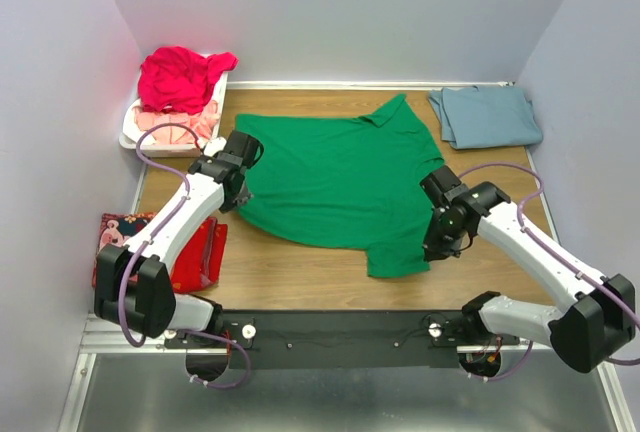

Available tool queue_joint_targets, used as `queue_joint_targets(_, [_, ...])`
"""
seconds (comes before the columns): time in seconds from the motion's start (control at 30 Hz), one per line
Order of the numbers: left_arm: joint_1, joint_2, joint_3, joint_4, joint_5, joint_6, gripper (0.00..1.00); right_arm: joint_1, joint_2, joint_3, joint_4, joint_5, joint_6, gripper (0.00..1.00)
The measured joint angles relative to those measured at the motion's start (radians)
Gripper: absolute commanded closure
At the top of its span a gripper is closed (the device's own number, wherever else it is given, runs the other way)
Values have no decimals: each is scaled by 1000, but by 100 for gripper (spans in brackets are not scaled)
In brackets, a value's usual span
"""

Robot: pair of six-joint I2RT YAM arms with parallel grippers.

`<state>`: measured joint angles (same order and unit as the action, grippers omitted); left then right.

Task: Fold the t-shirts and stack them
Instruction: Fold the tshirt

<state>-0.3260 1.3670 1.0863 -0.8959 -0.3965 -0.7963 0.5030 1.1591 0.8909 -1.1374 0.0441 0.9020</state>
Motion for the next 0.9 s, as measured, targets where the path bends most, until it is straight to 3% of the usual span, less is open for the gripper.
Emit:
queue_joint_targets(0.37, [-106, -46, -74, -103, 0, -100, 100, 0, -53, 151, -147, 71, 1, 99])
queue_joint_targets(0.9, [-107, -65, -12, -172, -47, -192, 100, 0, -16, 197, -143, 135, -5, 99])
